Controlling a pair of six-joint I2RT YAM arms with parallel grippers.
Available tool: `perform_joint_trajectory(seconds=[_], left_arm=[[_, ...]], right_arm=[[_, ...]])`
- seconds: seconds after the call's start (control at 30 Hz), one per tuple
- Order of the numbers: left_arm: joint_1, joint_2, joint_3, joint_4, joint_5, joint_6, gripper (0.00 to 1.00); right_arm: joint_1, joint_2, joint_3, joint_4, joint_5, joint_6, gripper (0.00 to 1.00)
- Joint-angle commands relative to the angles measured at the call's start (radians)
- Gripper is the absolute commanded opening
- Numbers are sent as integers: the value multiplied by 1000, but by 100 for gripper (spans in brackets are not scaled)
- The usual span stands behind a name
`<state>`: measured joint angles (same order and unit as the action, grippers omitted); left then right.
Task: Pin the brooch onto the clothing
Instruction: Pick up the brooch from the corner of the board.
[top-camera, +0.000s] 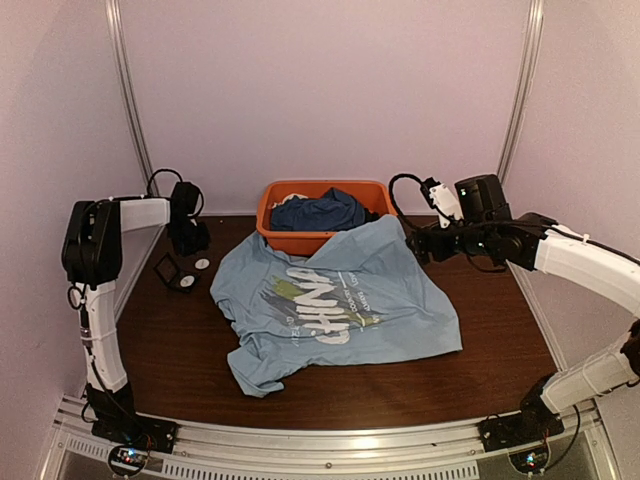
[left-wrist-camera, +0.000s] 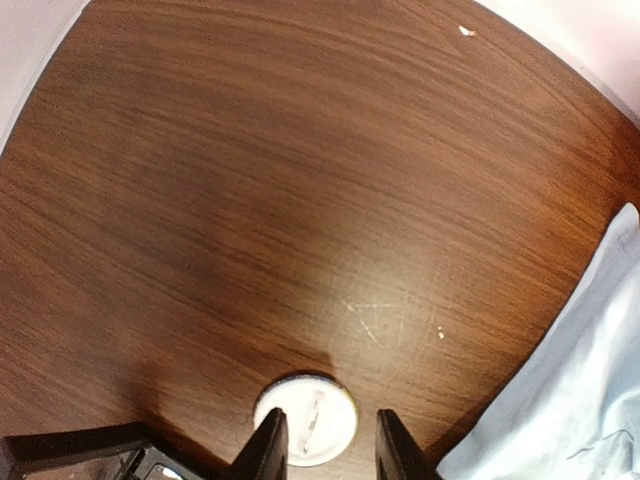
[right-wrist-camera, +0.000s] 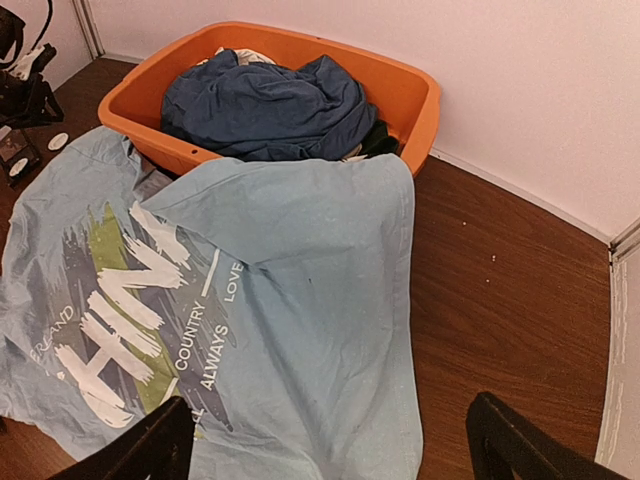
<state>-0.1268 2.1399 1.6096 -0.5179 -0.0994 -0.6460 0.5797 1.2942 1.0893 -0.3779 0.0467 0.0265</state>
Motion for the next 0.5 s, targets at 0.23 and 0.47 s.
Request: perform_joint_trajectory(seconds=[0.23, 0.47], left_arm=[[2, 80, 62, -44, -37, 80, 29], [1, 110, 77, -44, -37, 90, 24]], right_arm=[[12, -3, -12, -9, 23, 8, 96], [13, 1, -4, -13, 29, 8, 96]])
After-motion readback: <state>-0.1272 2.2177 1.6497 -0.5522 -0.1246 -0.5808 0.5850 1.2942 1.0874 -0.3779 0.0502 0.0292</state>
